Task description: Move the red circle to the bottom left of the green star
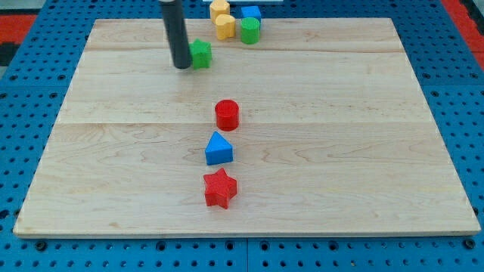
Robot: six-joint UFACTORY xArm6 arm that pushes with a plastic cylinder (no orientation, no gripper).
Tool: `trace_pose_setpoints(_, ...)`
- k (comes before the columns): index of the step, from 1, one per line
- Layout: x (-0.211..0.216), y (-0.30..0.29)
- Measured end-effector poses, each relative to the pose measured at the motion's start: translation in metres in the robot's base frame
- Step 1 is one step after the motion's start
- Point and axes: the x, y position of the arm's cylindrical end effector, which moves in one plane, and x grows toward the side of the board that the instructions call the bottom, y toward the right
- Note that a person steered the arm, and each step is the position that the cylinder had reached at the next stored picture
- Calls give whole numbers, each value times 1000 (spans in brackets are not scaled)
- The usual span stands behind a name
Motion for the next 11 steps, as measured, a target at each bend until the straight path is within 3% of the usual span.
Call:
trace_pose_setpoints(2,-25,26)
trace_pose_setpoints(3,-15,26)
trace_pose_setpoints(5,95,138)
trace_pose_setpoints(6,162,110)
trace_pose_setpoints(7,169,61)
trace_pose_setpoints(8,149,51)
trace_pose_setpoints(11,118,101)
